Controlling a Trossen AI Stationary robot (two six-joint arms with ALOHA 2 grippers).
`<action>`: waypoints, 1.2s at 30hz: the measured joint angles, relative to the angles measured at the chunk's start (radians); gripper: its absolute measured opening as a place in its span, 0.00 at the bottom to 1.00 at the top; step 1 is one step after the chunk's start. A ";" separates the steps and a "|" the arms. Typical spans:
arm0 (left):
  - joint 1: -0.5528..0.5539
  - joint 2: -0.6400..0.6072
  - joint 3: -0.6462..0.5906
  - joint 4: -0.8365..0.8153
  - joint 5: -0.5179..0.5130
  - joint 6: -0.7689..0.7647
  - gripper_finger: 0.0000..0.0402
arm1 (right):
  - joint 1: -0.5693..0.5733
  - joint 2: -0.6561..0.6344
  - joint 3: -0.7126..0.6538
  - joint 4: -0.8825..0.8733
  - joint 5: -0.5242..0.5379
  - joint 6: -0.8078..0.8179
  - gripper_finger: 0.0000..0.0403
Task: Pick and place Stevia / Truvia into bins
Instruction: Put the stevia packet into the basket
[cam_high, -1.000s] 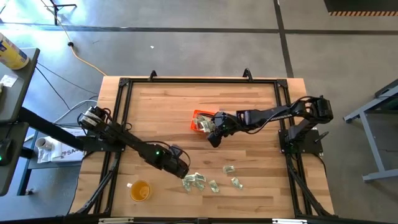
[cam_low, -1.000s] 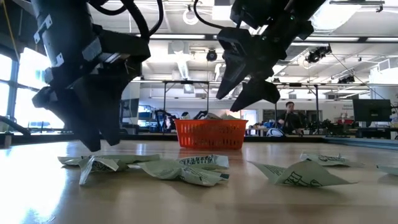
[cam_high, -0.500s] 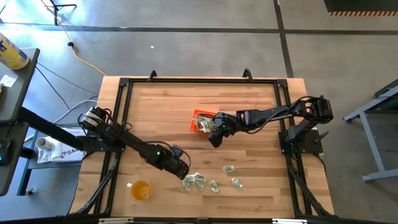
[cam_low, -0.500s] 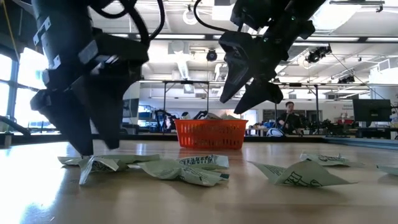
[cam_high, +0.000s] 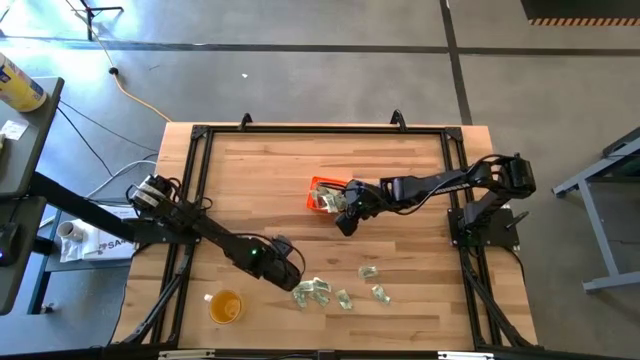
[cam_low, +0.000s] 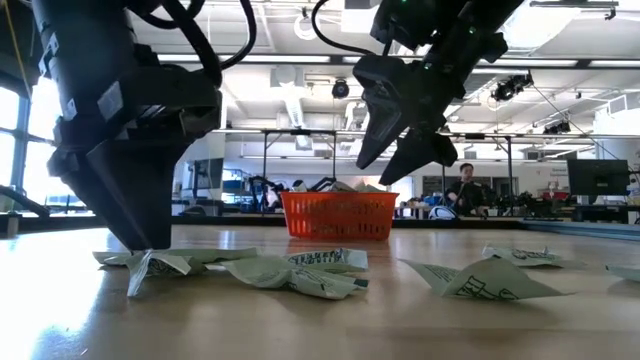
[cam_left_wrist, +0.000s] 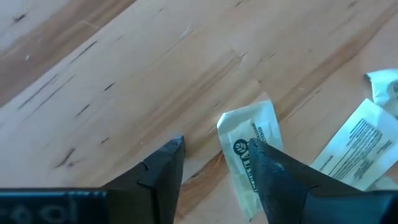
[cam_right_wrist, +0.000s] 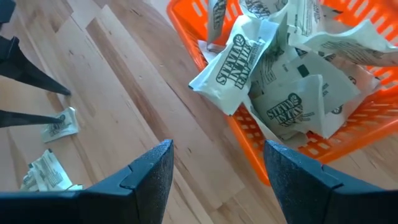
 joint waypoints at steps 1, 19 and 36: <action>-0.001 0.000 0.000 -0.002 -0.003 0.015 0.53 | 0.000 0.000 0.000 0.000 0.000 0.000 0.59; 0.028 0.021 0.187 -0.184 -0.032 0.308 0.56 | 0.005 0.000 0.000 -0.063 -0.008 0.002 0.59; 0.025 0.149 0.293 -0.309 0.039 0.220 0.68 | 0.059 0.000 0.000 -0.114 0.059 0.011 0.59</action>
